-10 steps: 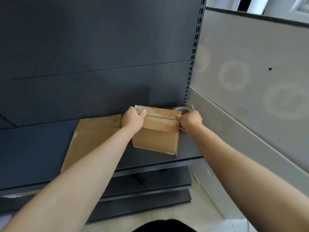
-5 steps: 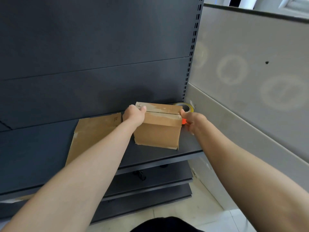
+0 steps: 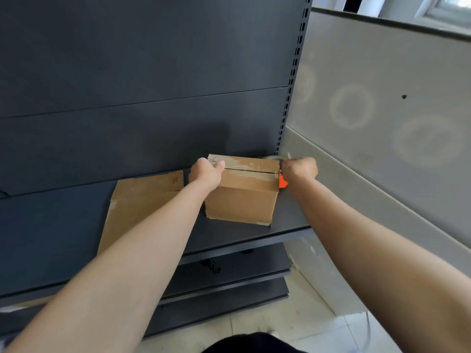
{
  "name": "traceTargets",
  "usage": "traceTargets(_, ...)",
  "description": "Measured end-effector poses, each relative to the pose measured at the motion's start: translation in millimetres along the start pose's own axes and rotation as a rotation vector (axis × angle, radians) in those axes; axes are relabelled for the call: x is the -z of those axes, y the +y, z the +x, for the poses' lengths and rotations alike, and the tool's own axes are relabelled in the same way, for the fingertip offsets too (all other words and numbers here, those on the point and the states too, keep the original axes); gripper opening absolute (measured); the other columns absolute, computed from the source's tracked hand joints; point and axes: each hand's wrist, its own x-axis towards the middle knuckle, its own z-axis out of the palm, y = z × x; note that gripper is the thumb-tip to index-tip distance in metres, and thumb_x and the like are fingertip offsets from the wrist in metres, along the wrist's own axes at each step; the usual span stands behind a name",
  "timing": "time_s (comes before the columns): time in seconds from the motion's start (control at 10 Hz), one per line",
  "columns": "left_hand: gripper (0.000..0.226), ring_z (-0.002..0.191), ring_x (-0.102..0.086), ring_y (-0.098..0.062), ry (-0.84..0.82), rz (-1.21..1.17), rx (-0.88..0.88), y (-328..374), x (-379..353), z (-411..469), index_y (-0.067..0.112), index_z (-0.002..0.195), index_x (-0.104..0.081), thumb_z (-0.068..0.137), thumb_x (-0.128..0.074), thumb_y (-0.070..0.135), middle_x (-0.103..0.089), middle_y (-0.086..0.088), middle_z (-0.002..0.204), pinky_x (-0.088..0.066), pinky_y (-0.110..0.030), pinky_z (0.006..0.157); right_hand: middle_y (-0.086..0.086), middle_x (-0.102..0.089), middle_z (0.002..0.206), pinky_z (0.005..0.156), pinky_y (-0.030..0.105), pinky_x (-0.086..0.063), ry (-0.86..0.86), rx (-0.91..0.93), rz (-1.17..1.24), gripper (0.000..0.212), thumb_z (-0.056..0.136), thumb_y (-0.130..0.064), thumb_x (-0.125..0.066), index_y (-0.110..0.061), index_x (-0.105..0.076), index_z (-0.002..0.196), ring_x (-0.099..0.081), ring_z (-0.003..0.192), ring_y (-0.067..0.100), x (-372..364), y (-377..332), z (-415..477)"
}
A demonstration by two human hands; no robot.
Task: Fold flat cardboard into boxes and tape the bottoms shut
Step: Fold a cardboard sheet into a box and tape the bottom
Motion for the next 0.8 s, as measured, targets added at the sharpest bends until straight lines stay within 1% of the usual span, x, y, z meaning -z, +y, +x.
traceTargets(0.1,0.035,0.087,-0.052,-0.023,0.002,-0.001,-0.008,0.3,-1.2,-0.1,0.004,0.109,-0.053,0.097,-0.050,0.037,-0.057,-0.008,0.104,-0.039,-0.032,0.070,0.002,-0.044,0.065,0.045,0.026,-0.037,0.063,-0.017,0.067,0.033,0.091,-0.007,-0.053,-0.016,-0.041,0.062,-0.045,0.056,0.017,1.0,-9.1,-0.4)
traceTargets(0.2,0.037,0.091,-0.055,-0.026,0.007,-0.001,-0.010,-0.1,-0.7,0.8,0.003,0.110,-0.053,0.096,-0.051,0.037,-0.057,-0.009,0.105,-0.040,-0.032,0.071,0.007,-0.048,0.070,0.049,0.027,-0.037,0.080,-0.035,0.062,0.025,0.092,-0.008,-0.054,-0.007,-0.047,0.068,-0.051,0.074,0.025,-11.8,-10.4,-2.6)
traceTargets(0.3,0.034,0.088,-0.054,-0.025,0.010,0.009,-0.016,-0.2,-0.8,0.2,0.005,0.103,-0.052,0.096,-0.051,0.038,-0.057,-0.008,0.102,-0.040,-0.032,0.070,0.012,-0.062,0.109,0.071,0.027,-0.040,0.142,-0.002,-0.018,0.029,0.093,-0.010,-0.051,-0.001,-0.057,0.119,-0.058,0.099,0.030,-20.0,-4.3,-5.1)
traceTargets(0.4,0.034,0.088,-0.054,-0.024,0.008,0.016,-0.019,0.8,-0.9,-1.8,0.006,0.104,-0.053,0.096,-0.050,0.038,-0.058,-0.007,0.102,-0.039,-0.032,0.069,0.012,-0.060,0.125,0.078,0.028,-0.040,0.168,-0.013,-0.058,0.038,0.093,-0.009,-0.050,-0.006,-0.054,0.131,-0.058,0.110,0.031,-21.6,0.9,-3.2)
traceTargets(0.5,0.039,0.092,-0.056,-0.025,0.007,0.011,-0.019,0.7,-1.1,-3.1,0.005,0.112,-0.054,0.096,-0.050,0.040,-0.060,-0.009,0.107,-0.040,-0.032,0.069,0.012,-0.060,0.125,0.087,0.031,-0.044,0.158,-0.014,-0.081,0.039,0.093,-0.009,-0.049,-0.007,-0.054,0.132,-0.058,0.112,0.031,-21.9,-0.3,-8.4)
traceTargets(0.6,0.043,0.092,-0.051,-0.023,-0.042,-0.037,0.005,-0.6,1.8,-2.3,0.005,0.119,-0.051,0.096,-0.049,0.042,-0.057,-0.008,0.109,-0.041,-0.032,0.074,0.013,-0.060,0.116,0.085,0.035,-0.047,0.121,-0.022,-0.124,0.029,0.092,-0.009,-0.050,-0.001,-0.056,0.120,-0.059,0.104,0.032,-18.3,-7.6,-14.6)
traceTargets(0.7,0.052,0.104,-0.051,-0.025,-0.132,-0.141,0.037,-3.8,7.2,0.7,0.006,0.129,-0.047,0.095,-0.050,0.044,-0.054,-0.007,0.119,-0.040,-0.033,0.082,0.010,-0.052,0.082,0.071,0.033,-0.045,0.064,-0.046,-0.104,0.015,0.090,-0.004,-0.050,-0.004,-0.049,0.075,-0.053,0.076,0.026,-18.1,-14.7,-15.0)
traceTargets(0.8,0.052,0.114,-0.051,-0.026,-0.195,-0.235,0.051,-5.7,12.8,-1.4,0.005,0.131,-0.048,0.094,-0.053,0.042,-0.053,-0.009,0.128,-0.038,-0.032,0.086,0.005,-0.034,0.067,0.075,0.028,-0.034,-0.061,-0.091,-0.084,0.035,0.097,-0.004,-0.038,-0.009,-0.031,0.063,-0.041,0.086,0.023,-22.4,-20.3,-17.3)
